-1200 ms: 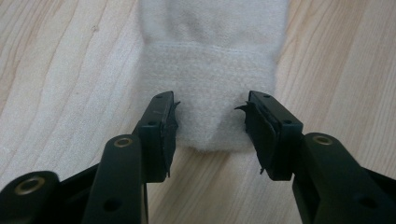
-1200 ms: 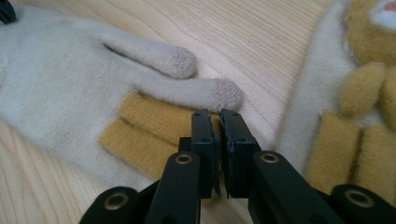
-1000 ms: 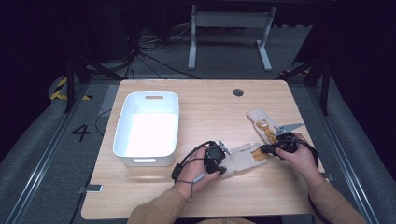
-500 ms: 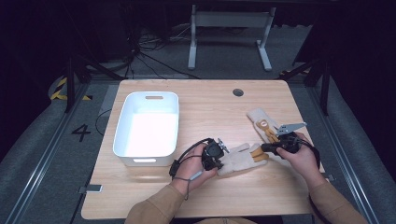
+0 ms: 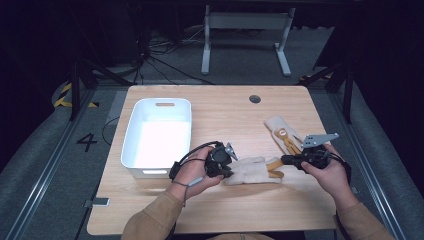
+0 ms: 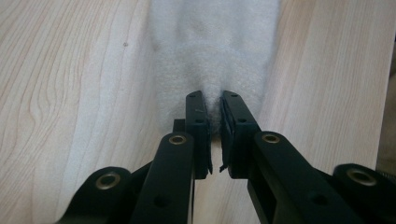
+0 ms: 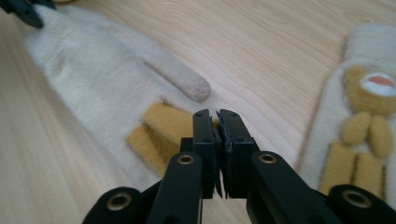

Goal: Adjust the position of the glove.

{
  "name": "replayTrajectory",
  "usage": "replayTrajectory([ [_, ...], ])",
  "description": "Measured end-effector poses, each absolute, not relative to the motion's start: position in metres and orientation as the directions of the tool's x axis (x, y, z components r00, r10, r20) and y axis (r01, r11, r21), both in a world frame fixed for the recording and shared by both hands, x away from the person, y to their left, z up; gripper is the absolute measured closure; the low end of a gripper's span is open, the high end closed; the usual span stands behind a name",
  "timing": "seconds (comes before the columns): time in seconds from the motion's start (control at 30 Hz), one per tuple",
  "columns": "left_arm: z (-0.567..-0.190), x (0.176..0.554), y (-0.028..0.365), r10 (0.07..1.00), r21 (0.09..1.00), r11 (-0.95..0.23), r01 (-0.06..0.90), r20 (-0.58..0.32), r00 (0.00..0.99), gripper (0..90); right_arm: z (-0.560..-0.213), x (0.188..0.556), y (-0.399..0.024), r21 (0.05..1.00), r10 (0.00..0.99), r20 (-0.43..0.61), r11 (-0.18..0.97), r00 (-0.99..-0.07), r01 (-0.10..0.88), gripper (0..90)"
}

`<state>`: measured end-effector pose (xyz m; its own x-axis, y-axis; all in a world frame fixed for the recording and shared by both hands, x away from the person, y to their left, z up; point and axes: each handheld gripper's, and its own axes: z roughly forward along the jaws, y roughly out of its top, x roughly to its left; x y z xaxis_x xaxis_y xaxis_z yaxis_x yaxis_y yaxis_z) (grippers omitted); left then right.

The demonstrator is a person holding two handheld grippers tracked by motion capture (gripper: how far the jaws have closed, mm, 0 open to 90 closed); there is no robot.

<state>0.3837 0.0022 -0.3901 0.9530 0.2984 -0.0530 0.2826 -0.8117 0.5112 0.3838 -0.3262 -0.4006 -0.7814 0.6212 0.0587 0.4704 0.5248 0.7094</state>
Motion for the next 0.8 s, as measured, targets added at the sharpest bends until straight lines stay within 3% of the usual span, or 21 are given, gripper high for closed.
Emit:
replayTrajectory([
  [0.3,-0.400,0.390,0.007,0.236,0.473,-0.847,0.243,-0.074,0.969,83.2,-0.399,0.370,-0.314,0.667,0.584,0.082,0.570,-0.808,0.480,86.8],
  [0.7,-0.416,0.395,0.004,0.228,0.436,-0.863,0.254,-0.112,0.967,82.1,-0.409,0.371,-0.312,0.625,0.591,0.094,0.592,-0.801,0.510,85.5],
  [0.8,-0.416,0.397,0.005,0.226,0.429,-0.863,0.266,-0.143,0.964,74.1,-0.410,0.371,-0.312,0.620,0.593,0.096,0.592,-0.799,0.515,82.3],
])
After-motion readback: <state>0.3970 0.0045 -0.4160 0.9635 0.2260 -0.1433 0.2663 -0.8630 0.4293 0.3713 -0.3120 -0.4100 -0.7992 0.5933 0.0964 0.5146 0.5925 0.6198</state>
